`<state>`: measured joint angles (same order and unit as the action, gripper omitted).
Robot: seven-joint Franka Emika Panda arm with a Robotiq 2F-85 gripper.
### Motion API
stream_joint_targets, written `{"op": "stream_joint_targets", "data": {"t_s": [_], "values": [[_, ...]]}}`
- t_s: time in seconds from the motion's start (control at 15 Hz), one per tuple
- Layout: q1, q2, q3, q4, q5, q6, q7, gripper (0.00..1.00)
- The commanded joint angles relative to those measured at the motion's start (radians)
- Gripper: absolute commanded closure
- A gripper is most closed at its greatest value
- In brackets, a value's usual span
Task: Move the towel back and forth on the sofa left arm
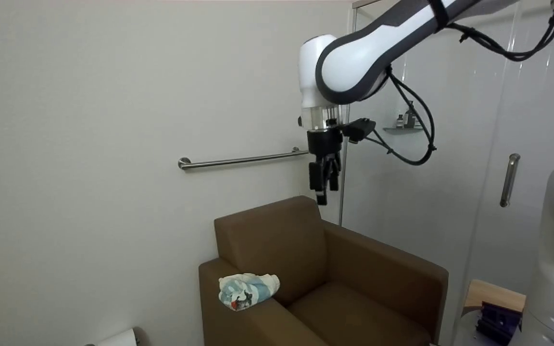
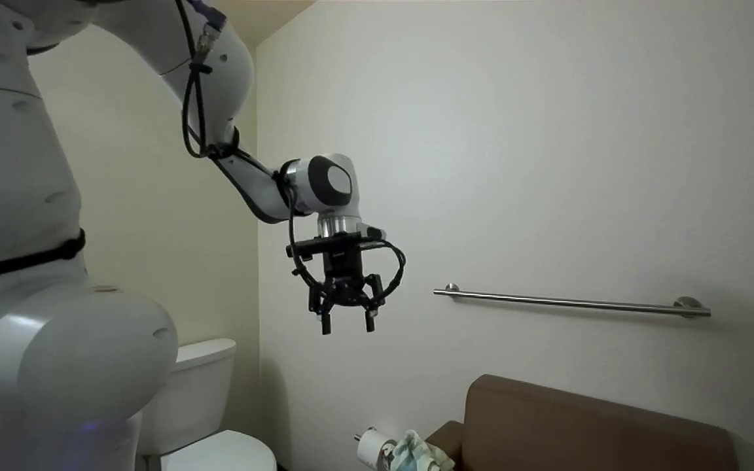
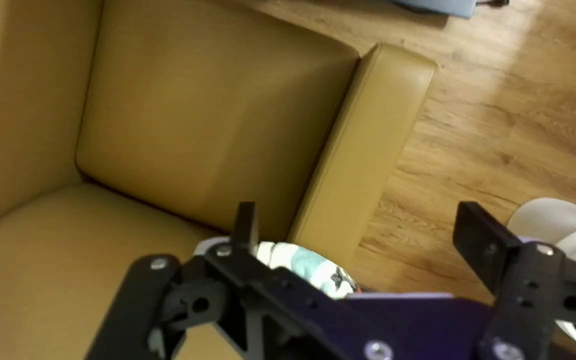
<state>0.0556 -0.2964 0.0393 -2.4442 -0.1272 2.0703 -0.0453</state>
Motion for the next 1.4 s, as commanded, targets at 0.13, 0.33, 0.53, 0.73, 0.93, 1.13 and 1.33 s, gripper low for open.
{"op": "stream_joint_targets", "data": {"t_s": [0.13,0.33,0.53,0.73,0.93,1.13,1.33], "values": [[0.026,0.341,0.005,0.129,0.089,0.367,-0.045,0.00],[0.024,0.530,0.024,0.279,0.103,0.438,-0.053,0.00],[0.028,0.683,0.025,0.444,0.061,0.395,-0.017,0.00],[0.028,0.675,0.026,0.420,0.070,0.420,-0.004,0.00],[0.028,0.699,0.026,0.444,0.070,0.419,-0.004,0.00],[0.022,0.713,0.024,0.465,0.075,0.438,-0.004,0.00],[-0.001,0.796,0.018,0.566,0.089,0.456,-0.027,0.00]]}}
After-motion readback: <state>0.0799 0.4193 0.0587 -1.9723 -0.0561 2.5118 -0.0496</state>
